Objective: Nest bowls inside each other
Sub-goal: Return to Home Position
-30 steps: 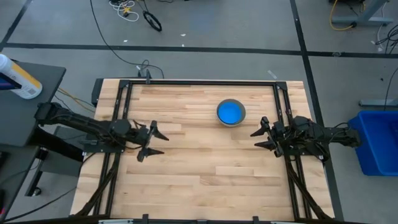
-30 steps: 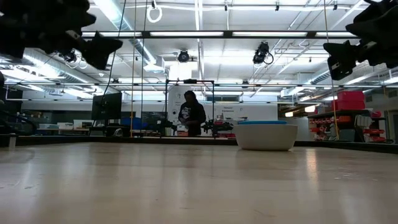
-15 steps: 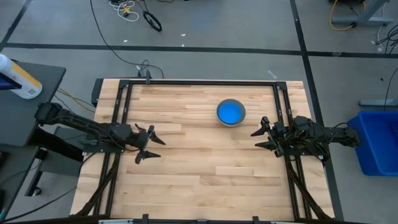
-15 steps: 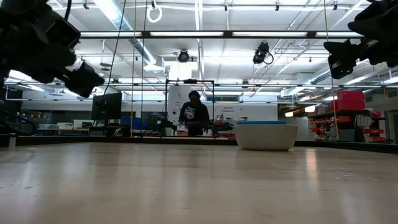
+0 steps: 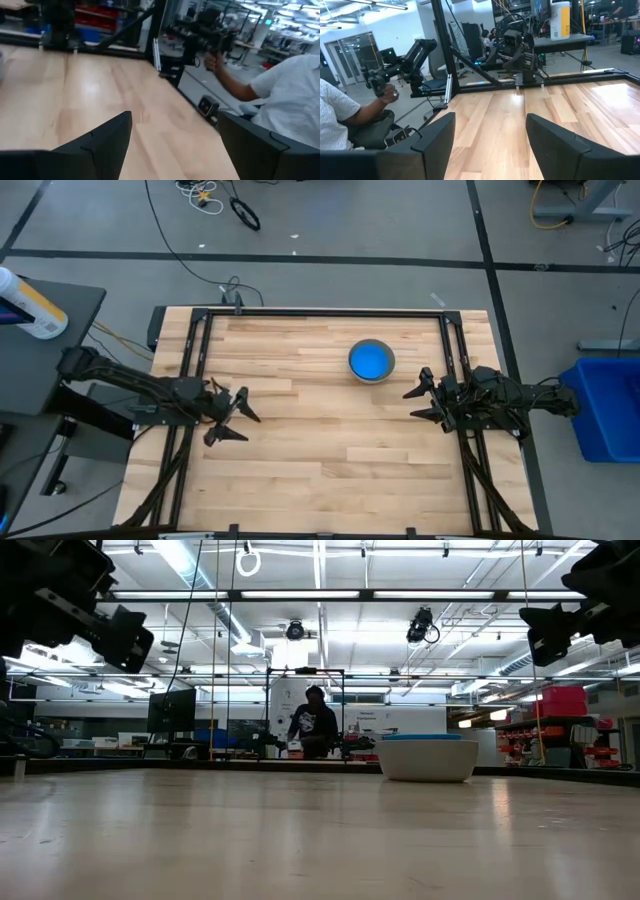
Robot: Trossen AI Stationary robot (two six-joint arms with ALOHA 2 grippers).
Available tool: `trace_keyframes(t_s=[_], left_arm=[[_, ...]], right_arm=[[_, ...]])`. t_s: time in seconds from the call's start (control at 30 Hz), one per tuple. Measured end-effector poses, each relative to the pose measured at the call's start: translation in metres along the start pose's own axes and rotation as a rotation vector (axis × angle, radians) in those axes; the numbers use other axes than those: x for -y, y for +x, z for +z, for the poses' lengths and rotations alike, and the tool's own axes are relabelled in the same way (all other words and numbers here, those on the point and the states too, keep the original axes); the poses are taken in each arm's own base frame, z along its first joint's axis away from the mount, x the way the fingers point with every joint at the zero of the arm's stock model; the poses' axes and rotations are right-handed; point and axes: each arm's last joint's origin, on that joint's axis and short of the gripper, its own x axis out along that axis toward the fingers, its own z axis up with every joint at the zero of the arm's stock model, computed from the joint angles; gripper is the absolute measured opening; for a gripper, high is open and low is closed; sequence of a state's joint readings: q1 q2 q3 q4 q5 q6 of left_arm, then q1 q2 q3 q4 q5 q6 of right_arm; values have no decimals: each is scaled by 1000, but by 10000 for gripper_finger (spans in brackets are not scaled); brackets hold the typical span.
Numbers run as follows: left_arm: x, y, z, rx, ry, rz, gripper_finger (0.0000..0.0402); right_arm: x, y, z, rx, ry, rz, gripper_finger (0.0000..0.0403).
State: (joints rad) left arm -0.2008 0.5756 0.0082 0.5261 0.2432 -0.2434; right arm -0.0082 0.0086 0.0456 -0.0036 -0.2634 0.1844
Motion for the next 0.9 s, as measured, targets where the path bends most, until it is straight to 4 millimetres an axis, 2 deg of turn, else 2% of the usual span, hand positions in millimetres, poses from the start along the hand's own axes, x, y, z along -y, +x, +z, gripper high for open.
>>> trace_keyframes(t_s=[0.13,0.47,0.7,0.9], left_arm=[[-2,-6,-5,-44,-43,75,304],[0,-25,-2,25,-60,190,304],[5,-37,5,138,-25,173,304],[2,-36,3,118,-57,231,304]], right_arm=[[0,0,0,0,0,0,260],[0,0,0,-1,2,0,266],[0,0,-1,-8,4,-1,252],[0,0,-1,-9,12,1,239]])
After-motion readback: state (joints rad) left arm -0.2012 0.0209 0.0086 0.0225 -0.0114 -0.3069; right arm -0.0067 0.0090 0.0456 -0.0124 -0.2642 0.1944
